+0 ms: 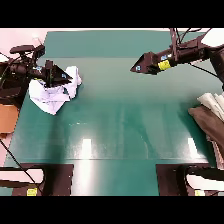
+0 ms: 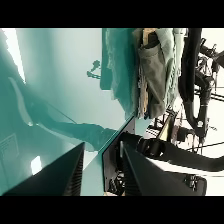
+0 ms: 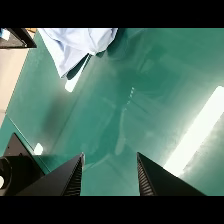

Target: Fold the shirts.

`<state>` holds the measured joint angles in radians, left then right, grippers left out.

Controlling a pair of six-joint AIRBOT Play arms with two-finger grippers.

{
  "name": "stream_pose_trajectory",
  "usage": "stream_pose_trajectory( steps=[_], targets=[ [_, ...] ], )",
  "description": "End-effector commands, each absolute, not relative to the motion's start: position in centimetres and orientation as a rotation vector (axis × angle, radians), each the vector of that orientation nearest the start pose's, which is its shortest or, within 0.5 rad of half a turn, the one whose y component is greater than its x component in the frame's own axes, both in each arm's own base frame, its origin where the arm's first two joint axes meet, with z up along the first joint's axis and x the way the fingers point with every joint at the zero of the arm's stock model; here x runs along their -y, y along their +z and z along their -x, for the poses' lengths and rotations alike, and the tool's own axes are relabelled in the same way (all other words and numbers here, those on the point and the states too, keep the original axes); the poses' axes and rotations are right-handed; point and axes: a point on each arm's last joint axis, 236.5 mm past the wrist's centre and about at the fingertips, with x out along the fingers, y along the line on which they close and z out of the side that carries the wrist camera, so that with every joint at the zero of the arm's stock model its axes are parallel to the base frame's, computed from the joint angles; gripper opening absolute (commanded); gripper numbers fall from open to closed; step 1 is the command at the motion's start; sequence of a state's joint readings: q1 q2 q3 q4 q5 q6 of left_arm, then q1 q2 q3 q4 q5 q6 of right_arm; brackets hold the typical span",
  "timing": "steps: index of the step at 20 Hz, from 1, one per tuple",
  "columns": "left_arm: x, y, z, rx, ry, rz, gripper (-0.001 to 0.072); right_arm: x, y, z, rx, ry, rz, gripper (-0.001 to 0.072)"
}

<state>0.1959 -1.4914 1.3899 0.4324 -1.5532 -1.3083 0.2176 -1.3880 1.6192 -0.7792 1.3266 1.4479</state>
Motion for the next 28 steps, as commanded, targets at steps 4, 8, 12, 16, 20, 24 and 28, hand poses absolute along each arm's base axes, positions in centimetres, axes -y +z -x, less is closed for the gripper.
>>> stream_pose_trajectory(
  steps=[4, 8, 12, 16, 20, 24, 28],
  targets=[
    [14.0, 12.9, -39.9, -1.208, -0.845, 0.858, 0.0277, -25.3, 18.4, -38.5, -1.061, 0.836, -0.380, 0.0399],
    [14.0, 12.9, -39.9, -1.208, -0.845, 0.858, 0.0276, -25.3, 18.4, -38.5, -1.062, 0.836, -0.380, 0.0398],
    [13.9, 12.9, -40.1, -1.204, -0.841, 0.860, 0.0277, -24.8, 19.0, -40.4, -0.966, 0.825, -0.346, 0.0398],
    [11.7, 15.1, -48.2, -0.886, -0.647, 0.999, 0.0277, -24.5, 20.6, -43.0, -0.860, 0.771, -0.420, 0.0398],
    [9.2, 19.1, -53.0, -0.635, -0.552, 1.189, 0.0277, -24.8, 21.3, -43.6, -0.824, 0.768, -0.440, 0.0398],
    [6.0, 21.6, -55.9, -0.457, -0.458, 1.339, 0.0277, -24.9, 20.9, -42.8, -0.860, 0.785, -0.430, 0.0398],
    [4.4, 21.6, -56.7, -0.412, -0.403, 1.359, 0.0277, -25.1, 20.3, -41.8, -0.908, 0.800, -0.425, 0.0397]
  ],
)
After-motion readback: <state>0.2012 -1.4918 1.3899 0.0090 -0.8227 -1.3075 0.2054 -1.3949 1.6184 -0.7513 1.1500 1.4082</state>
